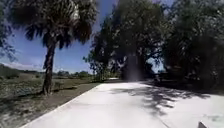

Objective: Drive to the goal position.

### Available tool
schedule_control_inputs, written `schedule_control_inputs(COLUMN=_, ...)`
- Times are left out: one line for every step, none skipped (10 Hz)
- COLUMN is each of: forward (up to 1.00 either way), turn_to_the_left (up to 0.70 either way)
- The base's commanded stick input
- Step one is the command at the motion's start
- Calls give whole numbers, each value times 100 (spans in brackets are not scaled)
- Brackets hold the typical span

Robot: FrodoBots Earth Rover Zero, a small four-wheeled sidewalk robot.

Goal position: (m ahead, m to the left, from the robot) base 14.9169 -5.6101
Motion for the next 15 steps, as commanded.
schedule_control_inputs(forward=45, turn_to_the_left=0)
schedule_control_inputs(forward=45, turn_to_the_left=0)
schedule_control_inputs(forward=45, turn_to_the_left=0)
schedule_control_inputs(forward=45, turn_to_the_left=0)
schedule_control_inputs(forward=45, turn_to_the_left=0)
schedule_control_inputs(forward=45, turn_to_the_left=0)
schedule_control_inputs(forward=45, turn_to_the_left=0)
schedule_control_inputs(forward=45, turn_to_the_left=0)
schedule_control_inputs(forward=45, turn_to_the_left=0)
schedule_control_inputs(forward=45, turn_to_the_left=0)
schedule_control_inputs(forward=45, turn_to_the_left=0)
schedule_control_inputs(forward=45, turn_to_the_left=0)
schedule_control_inputs(forward=45, turn_to_the_left=0)
schedule_control_inputs(forward=45, turn_to_the_left=0)
schedule_control_inputs(forward=45, turn_to_the_left=0)
